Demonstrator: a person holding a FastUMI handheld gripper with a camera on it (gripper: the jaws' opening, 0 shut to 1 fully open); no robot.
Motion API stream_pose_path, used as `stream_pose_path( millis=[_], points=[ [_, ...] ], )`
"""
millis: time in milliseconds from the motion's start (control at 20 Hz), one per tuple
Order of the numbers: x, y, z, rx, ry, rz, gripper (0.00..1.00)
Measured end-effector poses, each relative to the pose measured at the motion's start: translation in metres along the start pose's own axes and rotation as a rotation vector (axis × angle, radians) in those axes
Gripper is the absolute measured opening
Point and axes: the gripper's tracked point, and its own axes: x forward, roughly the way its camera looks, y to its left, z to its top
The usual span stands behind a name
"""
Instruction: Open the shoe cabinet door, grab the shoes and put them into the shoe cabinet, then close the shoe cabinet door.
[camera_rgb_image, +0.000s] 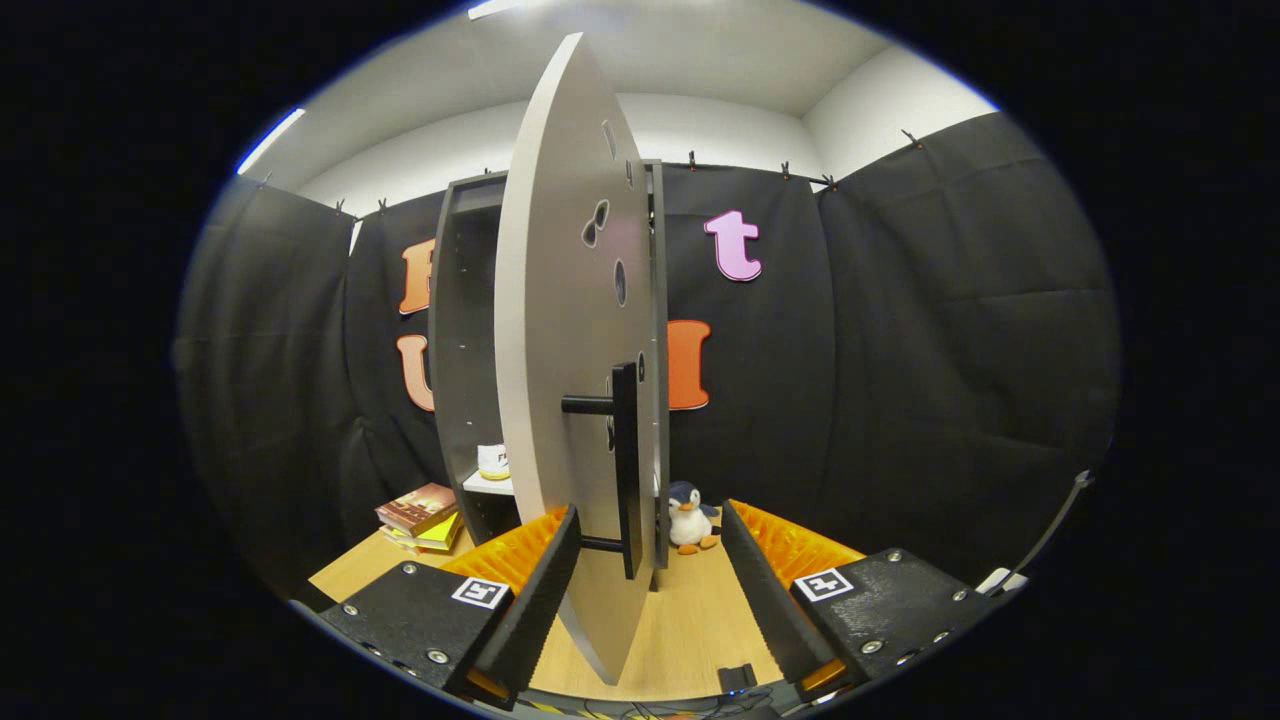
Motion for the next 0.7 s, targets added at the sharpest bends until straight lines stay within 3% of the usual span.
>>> stream_pose_path(
  millis=[700],
  points=[
    [0.044, 0.095, 0.003, 0.0, 0.003, 0.12, 0.89]
  ],
)
